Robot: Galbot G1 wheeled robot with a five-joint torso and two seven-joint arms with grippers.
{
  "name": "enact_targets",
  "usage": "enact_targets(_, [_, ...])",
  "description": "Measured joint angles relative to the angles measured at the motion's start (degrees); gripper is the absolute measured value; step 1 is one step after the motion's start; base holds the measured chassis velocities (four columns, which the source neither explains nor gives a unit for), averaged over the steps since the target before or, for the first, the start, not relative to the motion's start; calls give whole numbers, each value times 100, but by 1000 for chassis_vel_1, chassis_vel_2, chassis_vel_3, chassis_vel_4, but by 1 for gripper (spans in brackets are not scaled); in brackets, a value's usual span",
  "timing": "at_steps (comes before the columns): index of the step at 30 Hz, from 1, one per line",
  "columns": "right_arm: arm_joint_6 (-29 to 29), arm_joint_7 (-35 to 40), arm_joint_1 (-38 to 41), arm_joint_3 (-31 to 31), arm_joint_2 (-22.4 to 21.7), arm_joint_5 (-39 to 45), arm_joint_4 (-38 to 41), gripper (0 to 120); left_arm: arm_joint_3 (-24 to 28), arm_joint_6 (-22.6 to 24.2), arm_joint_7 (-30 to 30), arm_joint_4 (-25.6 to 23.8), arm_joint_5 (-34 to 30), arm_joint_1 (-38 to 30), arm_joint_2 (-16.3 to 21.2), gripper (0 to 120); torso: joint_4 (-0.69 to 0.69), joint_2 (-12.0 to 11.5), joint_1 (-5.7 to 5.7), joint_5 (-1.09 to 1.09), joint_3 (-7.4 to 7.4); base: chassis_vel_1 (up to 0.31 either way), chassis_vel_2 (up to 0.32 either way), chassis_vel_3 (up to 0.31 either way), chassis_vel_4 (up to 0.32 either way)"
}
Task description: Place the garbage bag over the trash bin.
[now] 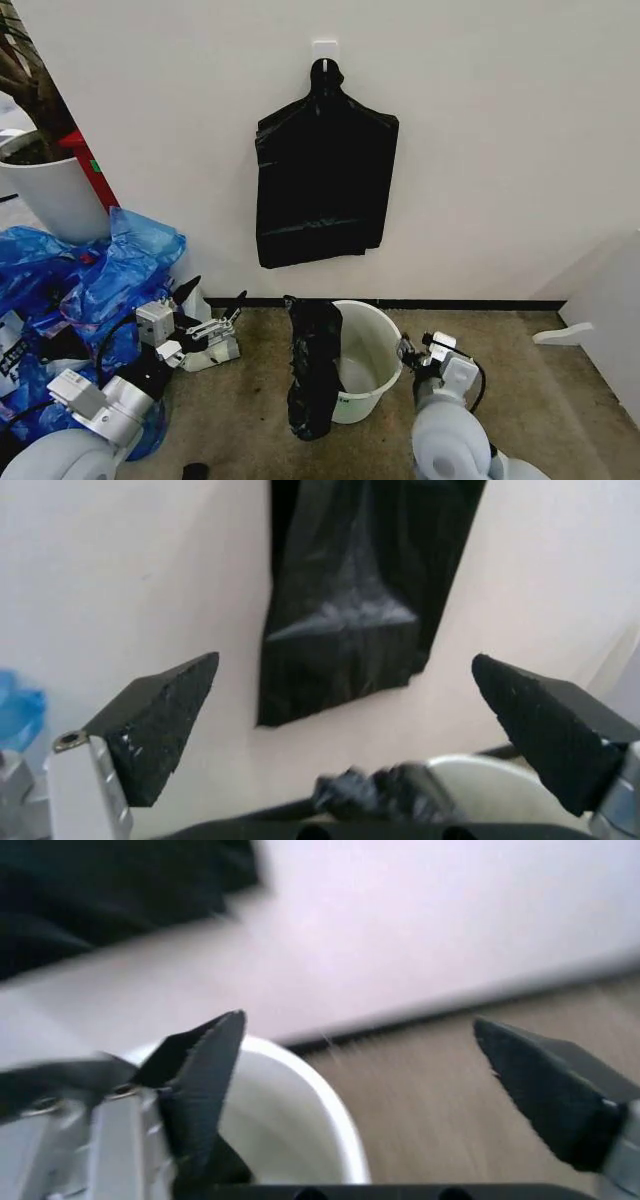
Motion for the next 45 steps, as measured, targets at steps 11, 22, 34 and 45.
enact_targets(11, [-1518, -1567, 731, -205, -51, 753, 550, 100, -681, -84, 665, 930, -74, 46, 68, 100, -1, 0, 0, -3, 0, 0, 0, 0, 0])
enact_targets(22, [-1676, -1043, 1686, -1530, 588, 1223, -236, 100, -344, -73, 560, 913, 75, -24, -49, 100, 0, -1, 0, -2, 1, 0, 0, 0, 0])
enact_targets(34, [-1549, -649, 1730, -1457, 813, 1895, -744, 79, -247, 0, 484, 807, 54, -131, 22, 100, -1, -1, 0, -1, 1, 0, 0, 0, 0])
enact_targets(45, [-1466, -524, 1696, -1357, 832, 2176, -809, 39, -198, 25, 472, 919, 2, -224, 134, 100, -1, -1, 0, -2, 1, 0, 0, 0, 0])
